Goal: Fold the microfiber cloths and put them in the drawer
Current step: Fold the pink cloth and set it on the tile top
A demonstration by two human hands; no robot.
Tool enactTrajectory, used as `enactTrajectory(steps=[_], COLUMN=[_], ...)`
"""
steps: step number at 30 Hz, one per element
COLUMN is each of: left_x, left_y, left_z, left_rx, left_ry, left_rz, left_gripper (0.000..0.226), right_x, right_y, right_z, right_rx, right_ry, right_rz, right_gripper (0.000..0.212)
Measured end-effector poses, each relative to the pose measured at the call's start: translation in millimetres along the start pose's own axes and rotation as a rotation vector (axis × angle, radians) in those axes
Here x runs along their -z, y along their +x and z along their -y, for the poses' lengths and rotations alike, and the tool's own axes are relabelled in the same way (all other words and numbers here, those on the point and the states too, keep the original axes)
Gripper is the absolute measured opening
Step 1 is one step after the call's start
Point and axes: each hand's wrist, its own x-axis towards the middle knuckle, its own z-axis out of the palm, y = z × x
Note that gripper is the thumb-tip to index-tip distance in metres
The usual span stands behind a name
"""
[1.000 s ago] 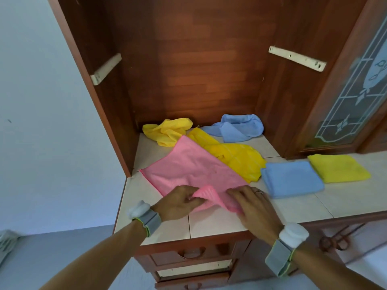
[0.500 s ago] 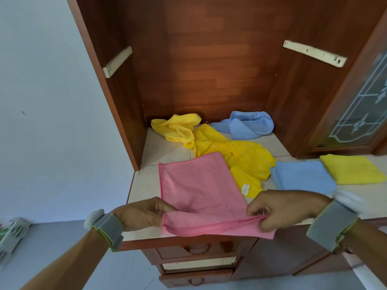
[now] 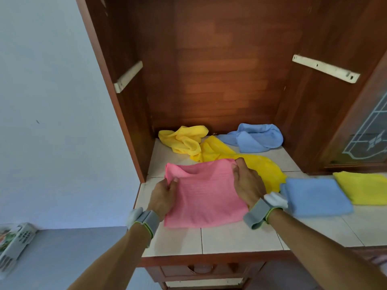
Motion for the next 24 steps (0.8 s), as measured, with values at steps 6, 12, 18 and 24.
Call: enactTrajectory(steps=[6, 12, 18, 24], left_x=[-4, -11, -11, -55], left_y=[13, 10, 1, -10], left_z=[22, 29, 15, 8], left_rx=[0.032, 0.028, -0.137, -0.545], left_ry=[0.472, 0.676, 0.806, 0.854], left_rz=[-0.090, -0.060, -0.177, 0.104], left_gripper=[0.050, 0.043, 0.047, 0.068], right_x=[-20, -33, -45, -69], right_y=[28, 28, 27, -16], right_z=[6, 1, 0, 0], right_rx=[-0.174, -0.164, -0.011, 0.424], right_ry=[-0.178, -0.274, -0.435, -0.386], right_rz=[0.159, 0.229, -0.015, 0.180], right_gripper=[0.032, 0.033, 0.043, 0.052])
